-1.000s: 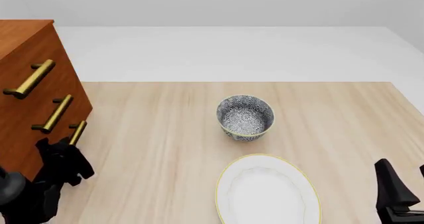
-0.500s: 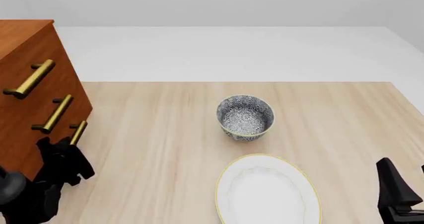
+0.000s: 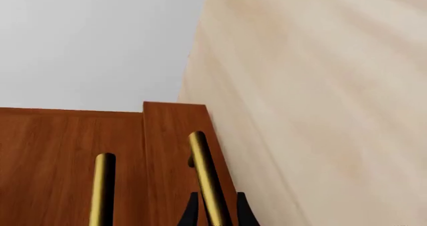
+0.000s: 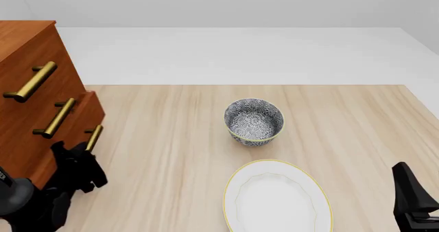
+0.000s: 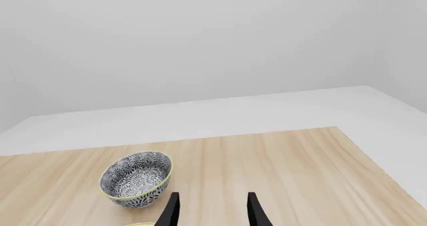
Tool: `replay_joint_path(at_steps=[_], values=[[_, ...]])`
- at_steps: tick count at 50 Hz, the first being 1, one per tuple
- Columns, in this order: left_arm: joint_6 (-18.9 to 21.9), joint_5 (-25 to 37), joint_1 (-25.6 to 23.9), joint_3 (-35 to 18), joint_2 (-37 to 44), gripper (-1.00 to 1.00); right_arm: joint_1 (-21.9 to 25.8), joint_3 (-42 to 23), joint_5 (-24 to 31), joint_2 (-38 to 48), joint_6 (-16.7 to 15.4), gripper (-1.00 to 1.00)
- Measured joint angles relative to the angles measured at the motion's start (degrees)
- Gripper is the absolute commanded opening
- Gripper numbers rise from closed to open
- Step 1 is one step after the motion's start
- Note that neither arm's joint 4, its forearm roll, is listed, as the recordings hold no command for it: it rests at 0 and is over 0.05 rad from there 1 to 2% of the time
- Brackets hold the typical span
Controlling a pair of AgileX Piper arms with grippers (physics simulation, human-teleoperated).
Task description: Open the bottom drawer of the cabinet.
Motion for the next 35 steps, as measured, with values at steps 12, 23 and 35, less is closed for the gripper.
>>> replay_joint_path(at_steps=[12, 23, 35], values=[[-0.9, 0.6, -2.7, 0.6, -0.8, -1.0, -0.1, -0.2, 0.0, 0.0, 0.1, 1.0], [-1.6, 1.1, -4.5, 1.0, -1.5, -1.0, -0.1, -0.3, -0.1, 0.2, 0.2, 1.0], [-2.3, 1.3, -6.9, 1.6, -2.0, -1.0, -0.1, -0.5, -0.3, 0.6, 0.3, 1.0]])
